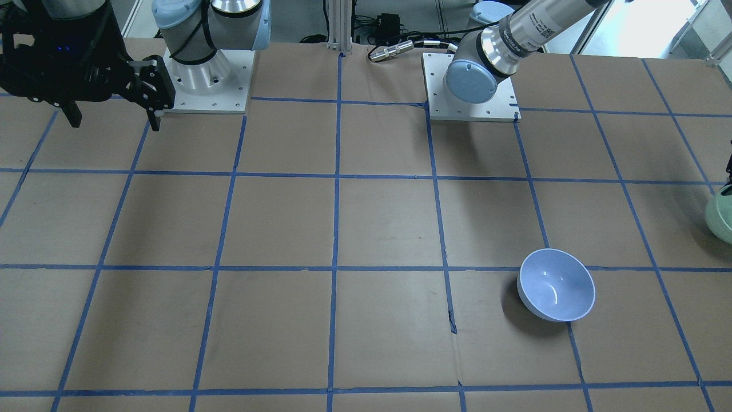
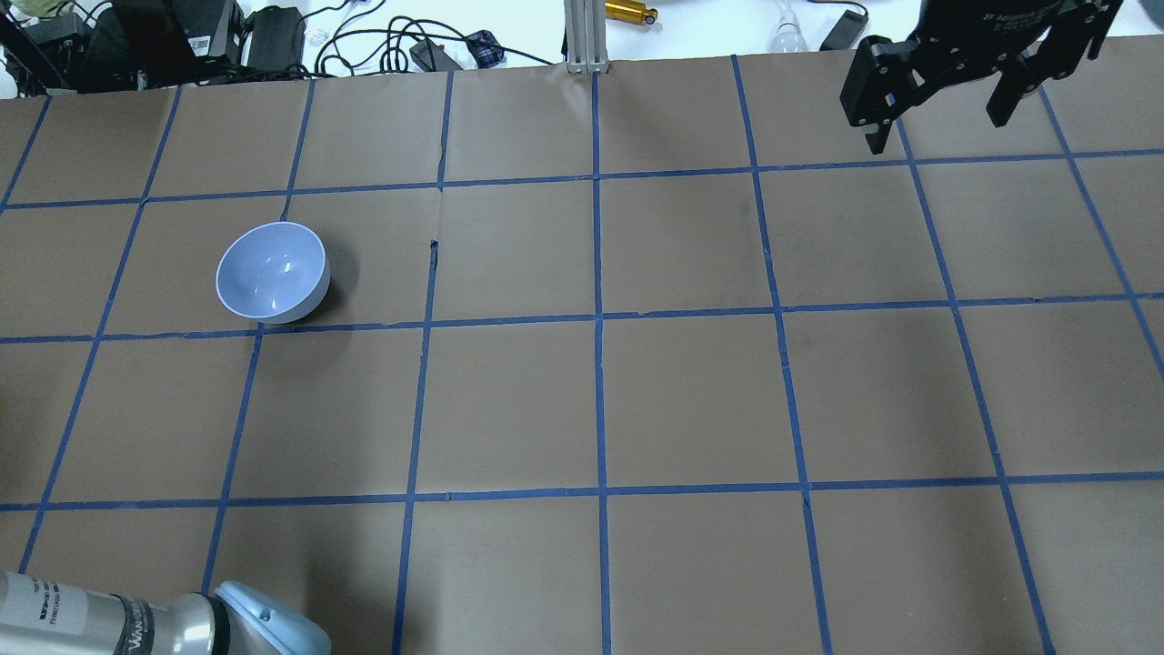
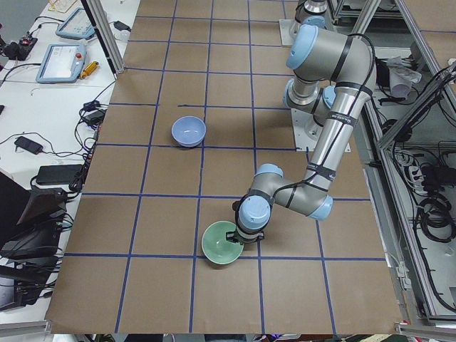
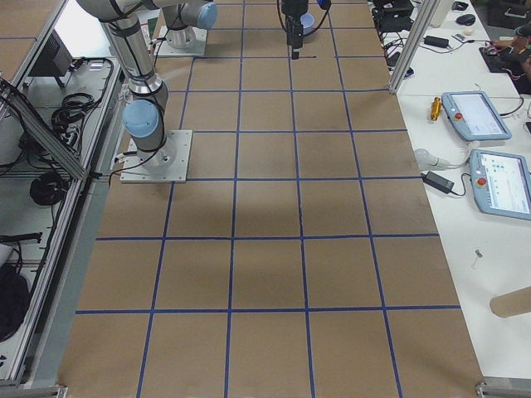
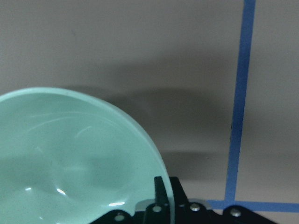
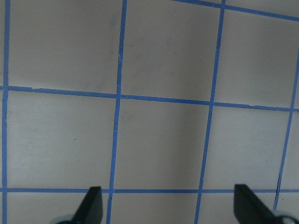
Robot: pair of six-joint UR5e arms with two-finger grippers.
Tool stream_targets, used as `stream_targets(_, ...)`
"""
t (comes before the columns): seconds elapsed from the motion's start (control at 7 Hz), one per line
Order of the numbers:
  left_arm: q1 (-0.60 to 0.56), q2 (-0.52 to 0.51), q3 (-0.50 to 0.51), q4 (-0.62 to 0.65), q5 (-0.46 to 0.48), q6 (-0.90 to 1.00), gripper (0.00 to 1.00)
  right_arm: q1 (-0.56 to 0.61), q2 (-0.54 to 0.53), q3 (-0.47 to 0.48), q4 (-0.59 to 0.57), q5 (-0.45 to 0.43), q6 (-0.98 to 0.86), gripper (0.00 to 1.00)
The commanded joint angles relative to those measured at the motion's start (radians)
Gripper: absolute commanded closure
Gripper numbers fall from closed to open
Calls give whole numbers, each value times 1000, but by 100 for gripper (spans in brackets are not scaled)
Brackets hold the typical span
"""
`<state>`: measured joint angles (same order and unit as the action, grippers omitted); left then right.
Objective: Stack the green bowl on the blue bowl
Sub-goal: 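Lift the green bowl with the left gripper over the blue bowl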
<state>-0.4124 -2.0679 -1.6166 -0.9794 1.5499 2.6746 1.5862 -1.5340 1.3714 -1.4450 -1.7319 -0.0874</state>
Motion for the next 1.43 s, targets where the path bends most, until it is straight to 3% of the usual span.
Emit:
stream_targets(0.0,-67,63,7,-56,-7,-13,100,0,0,0,0,0,0,0)
stream_targets(0.29,-211,159,11,-119,-60,-108,100,0,0,0,0,0,0,0)
stream_targets(0.71,-501,273,11,-235,-64,-379,100,0,0,0,0,0,0,0)
stream_targets(1.0,-713,304,4,-296,-56,-628,100,0,0,0,0,0,0,0)
stream_targets(1.29,-834,305,-28,-282,-54,-679,100,0,0,0,0,0,0,0)
